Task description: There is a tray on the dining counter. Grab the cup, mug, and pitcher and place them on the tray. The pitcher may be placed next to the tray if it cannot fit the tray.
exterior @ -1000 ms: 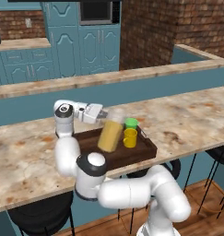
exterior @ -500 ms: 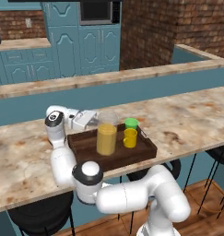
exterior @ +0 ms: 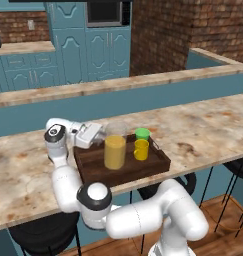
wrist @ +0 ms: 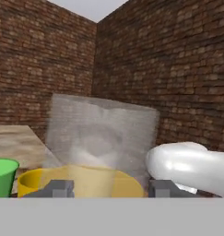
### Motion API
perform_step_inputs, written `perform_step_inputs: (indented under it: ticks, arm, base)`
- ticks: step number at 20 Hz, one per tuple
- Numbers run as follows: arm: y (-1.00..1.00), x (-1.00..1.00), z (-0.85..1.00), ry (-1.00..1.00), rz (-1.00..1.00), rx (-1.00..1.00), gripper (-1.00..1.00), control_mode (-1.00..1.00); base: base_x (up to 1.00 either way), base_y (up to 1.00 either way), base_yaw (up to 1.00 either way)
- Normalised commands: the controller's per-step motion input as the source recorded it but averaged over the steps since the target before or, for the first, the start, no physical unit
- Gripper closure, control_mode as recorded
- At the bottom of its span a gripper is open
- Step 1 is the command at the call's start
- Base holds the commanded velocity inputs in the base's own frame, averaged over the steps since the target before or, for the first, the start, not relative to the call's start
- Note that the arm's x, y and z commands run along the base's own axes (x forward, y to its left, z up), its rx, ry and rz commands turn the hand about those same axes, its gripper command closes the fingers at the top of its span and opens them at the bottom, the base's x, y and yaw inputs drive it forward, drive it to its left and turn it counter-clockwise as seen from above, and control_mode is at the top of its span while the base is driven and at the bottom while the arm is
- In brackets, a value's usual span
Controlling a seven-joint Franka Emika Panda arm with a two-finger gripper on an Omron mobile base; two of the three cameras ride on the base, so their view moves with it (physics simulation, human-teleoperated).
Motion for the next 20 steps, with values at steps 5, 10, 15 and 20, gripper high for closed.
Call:
perform_step_inputs:
  ticks: [5,10,15,20]
  arm:
    - [0.39,0.0,0.04,-0.14,0.06,0.0,-1.0,-1.0]
    - [0.52,0.08,0.15,-0.15,0.13,0.0,-1.0,-1.0]
    - [0.44,0.26,0.09,-0.08,0.21,0.02,-1.0,-1.0]
    - [0.32,0.1,0.0,0.0,0.4,0.1,-1.0,-1.0]
  base:
    - [0.0,0.0,0.0]
    - [0.0,0.0,0.0]
    - [0.0,0.0,0.0]
    - [0.0,0.0,0.0]
